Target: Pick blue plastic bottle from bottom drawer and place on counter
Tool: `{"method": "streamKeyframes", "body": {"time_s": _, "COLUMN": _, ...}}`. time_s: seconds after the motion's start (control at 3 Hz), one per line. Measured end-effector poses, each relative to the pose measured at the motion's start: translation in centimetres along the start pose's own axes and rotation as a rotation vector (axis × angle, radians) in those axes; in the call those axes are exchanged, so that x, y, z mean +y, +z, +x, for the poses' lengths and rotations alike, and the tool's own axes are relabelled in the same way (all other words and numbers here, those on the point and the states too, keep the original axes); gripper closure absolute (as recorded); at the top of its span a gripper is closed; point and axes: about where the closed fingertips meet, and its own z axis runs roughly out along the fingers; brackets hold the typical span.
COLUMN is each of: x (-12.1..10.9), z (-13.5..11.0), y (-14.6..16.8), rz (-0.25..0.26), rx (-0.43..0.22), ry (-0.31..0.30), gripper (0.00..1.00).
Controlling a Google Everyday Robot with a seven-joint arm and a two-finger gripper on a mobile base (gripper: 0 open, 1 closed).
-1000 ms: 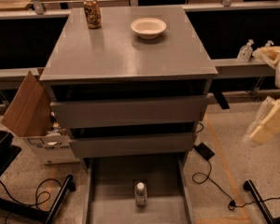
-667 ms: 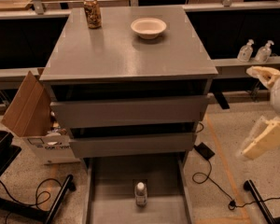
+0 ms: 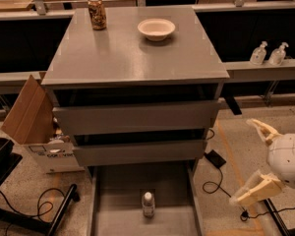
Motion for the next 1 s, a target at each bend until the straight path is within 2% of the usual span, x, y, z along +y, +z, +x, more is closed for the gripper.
{"method": "streamKeyframes", "body": {"time_s": 0.67, "x": -0.2, "z": -0.7, "y": -0.3, "rz": 0.002, "rx": 0.007, "ry": -0.014, "gripper": 0.0}}
{"method": "streamKeyframes", "body": {"time_s": 1.0, "x": 1.1, "z": 1.0, "y": 3.9, "rz": -0.034, "rx": -0.04, "ry": 0.019, "gripper": 0.0}}
